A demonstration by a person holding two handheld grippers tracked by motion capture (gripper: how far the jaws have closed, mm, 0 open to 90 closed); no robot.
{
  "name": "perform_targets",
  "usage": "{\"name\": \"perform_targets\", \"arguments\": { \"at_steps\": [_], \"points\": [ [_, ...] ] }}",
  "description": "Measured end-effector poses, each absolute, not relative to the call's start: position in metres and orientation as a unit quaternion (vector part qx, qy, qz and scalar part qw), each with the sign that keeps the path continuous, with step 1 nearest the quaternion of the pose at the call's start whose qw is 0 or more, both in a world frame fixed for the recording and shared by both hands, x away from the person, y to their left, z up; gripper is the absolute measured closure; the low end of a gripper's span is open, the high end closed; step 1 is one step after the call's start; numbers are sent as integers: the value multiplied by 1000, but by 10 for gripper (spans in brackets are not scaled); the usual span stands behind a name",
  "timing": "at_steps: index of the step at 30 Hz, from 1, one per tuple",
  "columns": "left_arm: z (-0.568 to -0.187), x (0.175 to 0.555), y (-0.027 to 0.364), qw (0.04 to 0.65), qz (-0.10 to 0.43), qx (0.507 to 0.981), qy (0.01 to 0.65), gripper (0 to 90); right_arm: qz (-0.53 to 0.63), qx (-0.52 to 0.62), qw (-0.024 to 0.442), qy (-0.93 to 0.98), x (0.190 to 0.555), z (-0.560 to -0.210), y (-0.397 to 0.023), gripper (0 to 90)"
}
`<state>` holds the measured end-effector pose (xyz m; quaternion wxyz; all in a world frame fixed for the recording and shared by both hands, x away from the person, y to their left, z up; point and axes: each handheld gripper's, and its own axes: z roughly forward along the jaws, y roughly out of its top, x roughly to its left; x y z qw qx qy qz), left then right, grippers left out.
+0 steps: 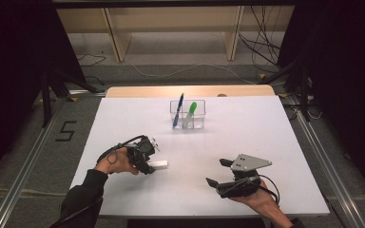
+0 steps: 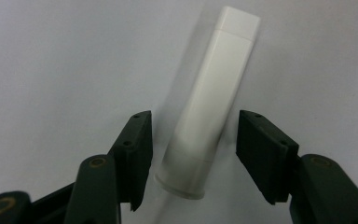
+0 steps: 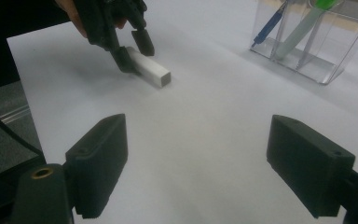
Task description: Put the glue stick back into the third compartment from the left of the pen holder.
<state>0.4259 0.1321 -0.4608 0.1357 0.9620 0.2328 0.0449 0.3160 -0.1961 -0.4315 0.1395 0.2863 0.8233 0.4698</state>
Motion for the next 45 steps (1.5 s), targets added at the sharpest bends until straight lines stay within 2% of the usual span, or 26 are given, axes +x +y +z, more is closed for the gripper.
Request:
{"name": "perform_targets", "arguments": {
  "at_steps": [11,22,30,45],
  "points": [
    [-461,429,128,111,32,970,213,542,467,286,138,825,316,-432,-195,213],
    [-460,428,124,92,25,973,208,655,468,284,139,826,316,-432,-195,214],
    [-458,430,123,93,-1,972,216,668,466,284,138,827,315,-432,-195,214],
    [-442,420,104,151,-54,962,219,669,466,280,144,827,314,-432,-193,214]
  ]
}}
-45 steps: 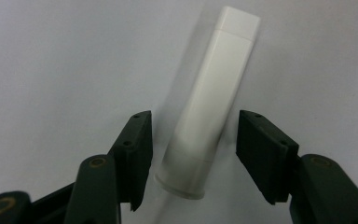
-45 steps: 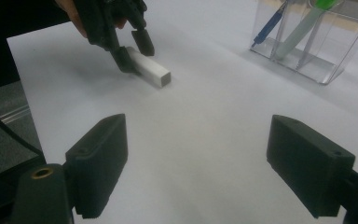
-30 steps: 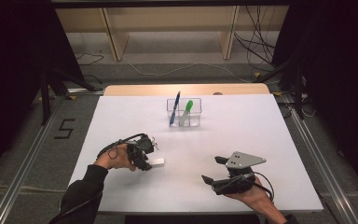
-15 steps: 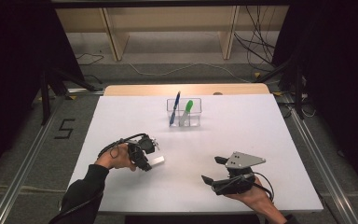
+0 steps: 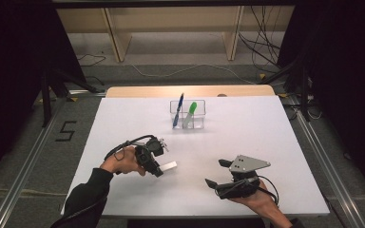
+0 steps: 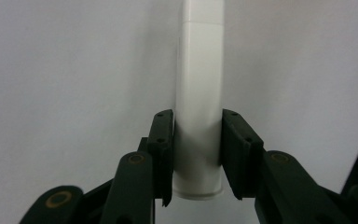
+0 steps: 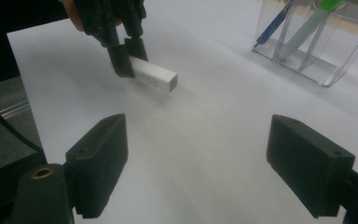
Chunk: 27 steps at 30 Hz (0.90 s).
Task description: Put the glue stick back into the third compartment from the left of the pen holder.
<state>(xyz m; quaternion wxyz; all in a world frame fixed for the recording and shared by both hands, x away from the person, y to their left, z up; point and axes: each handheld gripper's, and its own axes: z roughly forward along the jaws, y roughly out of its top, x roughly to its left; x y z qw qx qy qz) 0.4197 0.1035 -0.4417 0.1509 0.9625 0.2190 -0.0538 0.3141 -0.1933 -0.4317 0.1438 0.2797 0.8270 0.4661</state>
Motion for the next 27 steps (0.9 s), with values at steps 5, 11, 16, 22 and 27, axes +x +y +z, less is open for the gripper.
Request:
{"name": "perform_targets", "arguments": {
  "at_steps": [5,11,16,22,27],
  "points": [
    [-435,415,93,162,-65,962,212,669,465,276,152,827,313,-431,-192,214],
    [-429,411,80,185,-68,961,194,669,460,268,160,831,311,-432,-190,211],
    [-425,410,67,192,-83,962,178,669,457,262,172,832,309,-432,-188,208],
    [-420,407,56,201,-91,960,173,669,444,242,201,839,305,-432,-183,205],
    [-418,406,53,200,-96,961,167,669,425,210,236,848,299,-434,-174,204]
  ]
}}
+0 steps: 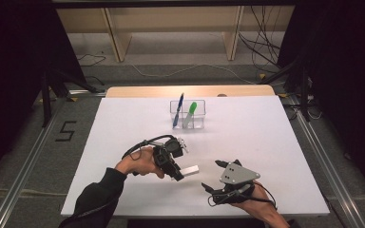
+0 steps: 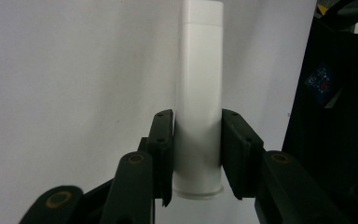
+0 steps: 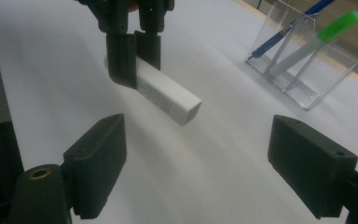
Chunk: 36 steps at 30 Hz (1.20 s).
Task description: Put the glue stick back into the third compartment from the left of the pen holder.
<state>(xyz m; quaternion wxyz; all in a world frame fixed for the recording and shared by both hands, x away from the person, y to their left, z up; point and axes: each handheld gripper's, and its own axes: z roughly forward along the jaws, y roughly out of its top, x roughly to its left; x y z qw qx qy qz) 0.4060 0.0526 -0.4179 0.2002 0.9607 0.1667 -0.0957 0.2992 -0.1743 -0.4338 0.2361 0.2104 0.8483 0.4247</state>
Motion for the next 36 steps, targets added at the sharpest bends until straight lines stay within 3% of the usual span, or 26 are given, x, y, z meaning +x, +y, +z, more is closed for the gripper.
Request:
{"name": "perform_targets", "arguments": {
  "at_steps": [16,25,36],
  "points": [
    [-409,402,41,196,-102,963,154,669,347,100,368,857,280,-445,-149,209],
    [-405,402,37,197,-106,962,158,669,261,14,474,841,272,-459,-133,232],
    [-403,402,32,193,-117,960,168,669,201,-31,522,829,269,-472,-117,314]
  ]
}}
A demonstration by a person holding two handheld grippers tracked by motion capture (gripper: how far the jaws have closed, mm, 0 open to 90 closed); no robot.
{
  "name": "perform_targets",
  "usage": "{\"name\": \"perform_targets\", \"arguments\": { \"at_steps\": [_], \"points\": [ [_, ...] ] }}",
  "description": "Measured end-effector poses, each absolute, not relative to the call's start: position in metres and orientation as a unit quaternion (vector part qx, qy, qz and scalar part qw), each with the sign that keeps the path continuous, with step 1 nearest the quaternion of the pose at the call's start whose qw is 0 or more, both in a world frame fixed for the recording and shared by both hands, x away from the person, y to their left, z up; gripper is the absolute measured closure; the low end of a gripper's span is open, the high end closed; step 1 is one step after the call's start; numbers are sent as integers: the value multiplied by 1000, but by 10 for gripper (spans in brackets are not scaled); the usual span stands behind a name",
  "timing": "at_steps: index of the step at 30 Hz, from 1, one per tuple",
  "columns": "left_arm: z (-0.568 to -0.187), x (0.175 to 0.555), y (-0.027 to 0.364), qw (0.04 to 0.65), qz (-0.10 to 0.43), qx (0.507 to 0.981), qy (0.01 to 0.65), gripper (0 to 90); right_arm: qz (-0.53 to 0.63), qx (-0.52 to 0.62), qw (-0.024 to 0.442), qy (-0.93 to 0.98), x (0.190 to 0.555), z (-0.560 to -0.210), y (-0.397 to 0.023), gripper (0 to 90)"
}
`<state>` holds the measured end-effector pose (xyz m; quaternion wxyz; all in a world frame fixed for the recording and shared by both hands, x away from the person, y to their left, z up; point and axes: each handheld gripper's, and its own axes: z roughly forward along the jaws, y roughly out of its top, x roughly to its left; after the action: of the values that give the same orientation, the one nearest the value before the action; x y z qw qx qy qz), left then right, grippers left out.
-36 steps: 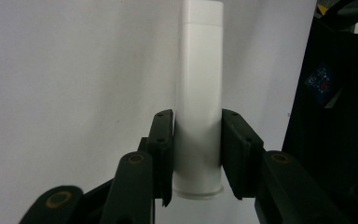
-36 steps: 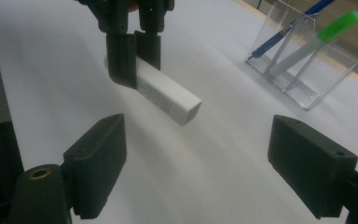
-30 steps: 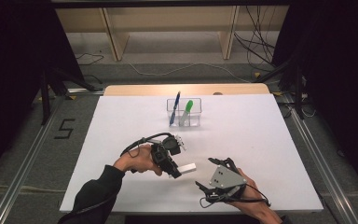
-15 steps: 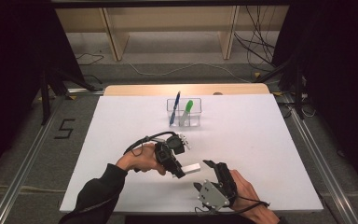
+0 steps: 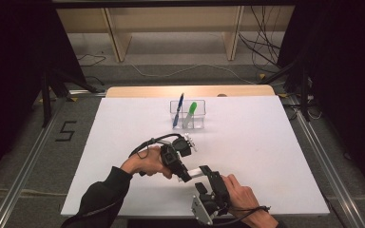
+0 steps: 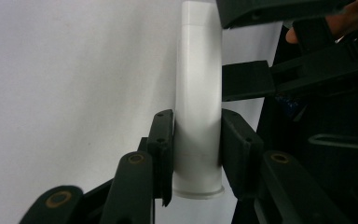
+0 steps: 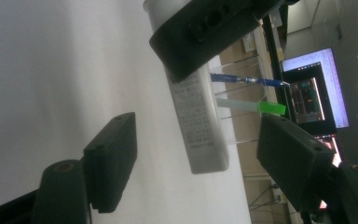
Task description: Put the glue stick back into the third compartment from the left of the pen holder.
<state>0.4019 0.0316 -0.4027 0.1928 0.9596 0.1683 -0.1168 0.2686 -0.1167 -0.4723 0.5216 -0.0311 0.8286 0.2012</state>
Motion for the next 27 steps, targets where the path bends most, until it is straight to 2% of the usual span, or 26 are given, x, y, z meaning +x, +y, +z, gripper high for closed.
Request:
{"name": "perform_targets", "arguments": {
  "at_steps": [10,27],
  "points": [
    [-403,402,30,192,-122,958,175,669,177,-54,548,816,268,-478,-109,407],
    [-405,402,28,190,-126,957,179,669,155,-69,559,811,268,-480,-103,545]
  ]
}}
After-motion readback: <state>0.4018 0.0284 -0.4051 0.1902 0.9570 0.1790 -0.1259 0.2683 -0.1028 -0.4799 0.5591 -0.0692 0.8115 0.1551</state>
